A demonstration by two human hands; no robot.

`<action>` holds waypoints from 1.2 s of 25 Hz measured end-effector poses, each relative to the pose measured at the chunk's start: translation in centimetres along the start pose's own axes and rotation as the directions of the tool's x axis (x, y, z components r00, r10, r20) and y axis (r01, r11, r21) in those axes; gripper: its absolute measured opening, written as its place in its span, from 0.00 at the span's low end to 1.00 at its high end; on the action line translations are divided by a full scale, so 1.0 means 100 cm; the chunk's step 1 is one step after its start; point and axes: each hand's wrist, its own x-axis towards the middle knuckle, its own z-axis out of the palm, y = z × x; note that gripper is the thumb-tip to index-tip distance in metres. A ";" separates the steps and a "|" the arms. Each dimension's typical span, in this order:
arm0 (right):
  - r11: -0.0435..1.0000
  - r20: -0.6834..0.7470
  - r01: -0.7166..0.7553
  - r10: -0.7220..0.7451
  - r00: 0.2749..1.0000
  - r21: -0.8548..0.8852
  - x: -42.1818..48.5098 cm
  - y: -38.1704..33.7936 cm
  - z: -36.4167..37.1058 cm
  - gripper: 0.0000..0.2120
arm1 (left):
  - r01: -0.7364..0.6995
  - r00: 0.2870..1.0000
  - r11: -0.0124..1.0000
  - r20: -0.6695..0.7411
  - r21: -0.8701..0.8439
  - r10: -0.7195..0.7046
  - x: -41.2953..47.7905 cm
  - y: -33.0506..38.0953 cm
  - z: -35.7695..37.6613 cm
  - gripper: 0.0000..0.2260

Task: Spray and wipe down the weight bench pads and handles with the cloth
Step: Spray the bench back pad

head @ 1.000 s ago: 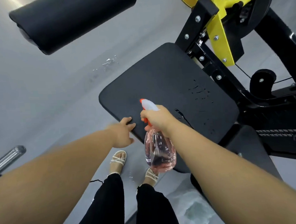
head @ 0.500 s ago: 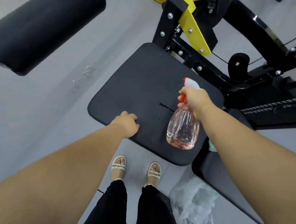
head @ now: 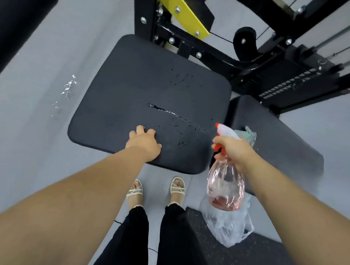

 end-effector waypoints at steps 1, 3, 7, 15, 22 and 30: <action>0.999 0.036 0.018 -0.016 0.999 -0.042 -0.005 0.007 0.003 0.11 | -0.004 1.000 1.000 -0.005 0.011 0.004 0.000 0.004 0.002 0.22; 0.996 0.100 0.024 -0.015 0.995 -0.086 -0.010 0.020 0.008 0.07 | -0.019 1.000 0.999 -0.019 0.029 0.019 0.001 0.013 0.007 0.23; 0.995 0.111 0.022 -0.011 0.994 -0.101 -0.011 0.042 -0.002 0.06 | -0.054 0.998 0.997 -0.027 0.059 0.055 0.000 0.028 0.012 0.22; 0.980 -0.026 0.194 -0.194 0.981 0.036 0.003 0.002 -0.041 0.14 | -0.073 0.997 0.997 0.008 0.034 0.072 0.007 0.059 0.006 0.24; 0.978 -0.050 0.163 -0.158 0.986 0.132 0.036 -0.034 -0.042 0.09 | -0.004 0.999 0.999 0.047 -0.042 0.006 0.014 0.068 -0.007 0.22; 0.927 0.216 0.372 -0.372 0.903 0.041 0.021 -0.048 -0.020 0.24 | -0.136 0.953 0.879 0.183 -0.457 0.243 0.015 0.064 -0.035 0.28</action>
